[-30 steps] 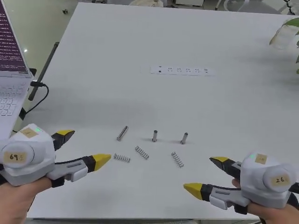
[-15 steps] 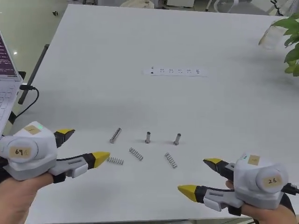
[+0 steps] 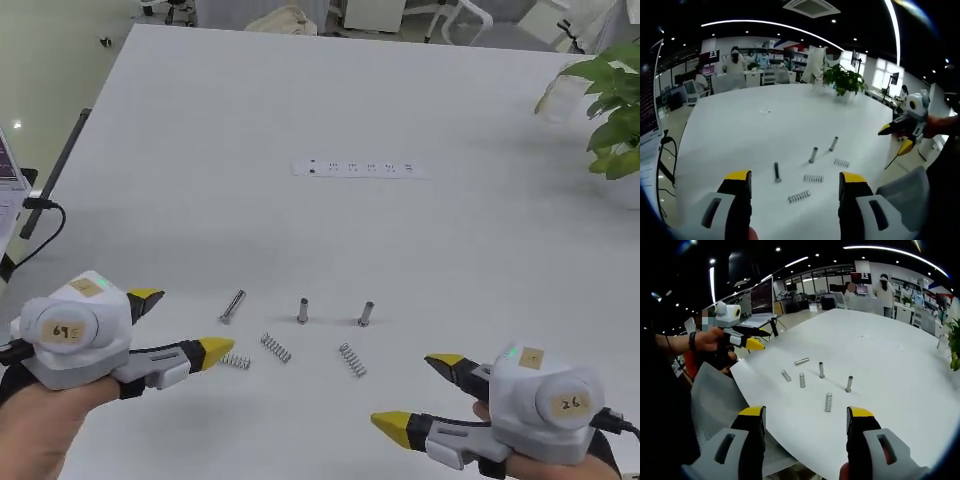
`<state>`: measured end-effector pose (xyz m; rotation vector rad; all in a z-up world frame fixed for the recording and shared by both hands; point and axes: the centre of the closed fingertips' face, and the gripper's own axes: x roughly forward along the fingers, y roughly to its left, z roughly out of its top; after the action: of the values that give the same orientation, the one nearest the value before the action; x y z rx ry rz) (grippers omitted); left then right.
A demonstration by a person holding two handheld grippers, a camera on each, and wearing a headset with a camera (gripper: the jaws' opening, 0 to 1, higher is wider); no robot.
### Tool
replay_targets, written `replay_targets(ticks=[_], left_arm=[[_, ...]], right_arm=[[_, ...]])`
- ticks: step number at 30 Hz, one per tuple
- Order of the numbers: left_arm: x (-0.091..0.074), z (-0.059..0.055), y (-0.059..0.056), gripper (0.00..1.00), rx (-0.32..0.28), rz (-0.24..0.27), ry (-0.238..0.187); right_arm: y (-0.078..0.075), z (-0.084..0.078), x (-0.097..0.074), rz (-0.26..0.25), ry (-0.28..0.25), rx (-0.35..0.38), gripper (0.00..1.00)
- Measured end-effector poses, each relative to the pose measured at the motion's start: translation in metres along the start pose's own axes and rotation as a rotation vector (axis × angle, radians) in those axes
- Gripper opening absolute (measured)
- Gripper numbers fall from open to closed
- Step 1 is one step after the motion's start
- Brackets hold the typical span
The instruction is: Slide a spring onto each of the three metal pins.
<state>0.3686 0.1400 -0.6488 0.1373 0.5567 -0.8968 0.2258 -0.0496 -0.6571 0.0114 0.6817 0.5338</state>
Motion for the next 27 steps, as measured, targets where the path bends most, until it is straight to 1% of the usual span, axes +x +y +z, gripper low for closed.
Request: replay_targets(ticks=[7, 10, 13, 16, 20, 27], left_arm=[[0.011, -0.003, 0.01, 0.66, 0.0, 0.005, 0.014], [0.016, -0.005, 0.015, 0.65, -0.009, 0.008, 0.02], [0.02, -0.008, 0.019, 0.64, -0.019, 0.013, 0.026], [0.025, -0.01, 0.02, 0.63, -0.04, 0.011, 0.024], [0.035, -0.018, 0.02, 0.62, -0.018, 0.005, 0.05], [0.052, -0.021, 0.023, 0.6, -0.043, -0.005, 0.061]], right_arm=[[0.001, 0.0, 0.0, 0.002, -0.004, 0.003, 0.63], [0.0, -0.002, 0.0, 0.002, 0.003, -0.004, 0.63], [0.0, -0.002, 0.0, 0.001, -0.001, 0.001, 0.64], [0.0, -0.003, -0.001, 0.0, 0.004, 0.001, 0.64], [0.0, -0.005, 0.0, 0.002, 0.006, 0.004, 0.64], [0.001, -0.009, 0.001, 0.007, 0.013, 0.012, 0.63]])
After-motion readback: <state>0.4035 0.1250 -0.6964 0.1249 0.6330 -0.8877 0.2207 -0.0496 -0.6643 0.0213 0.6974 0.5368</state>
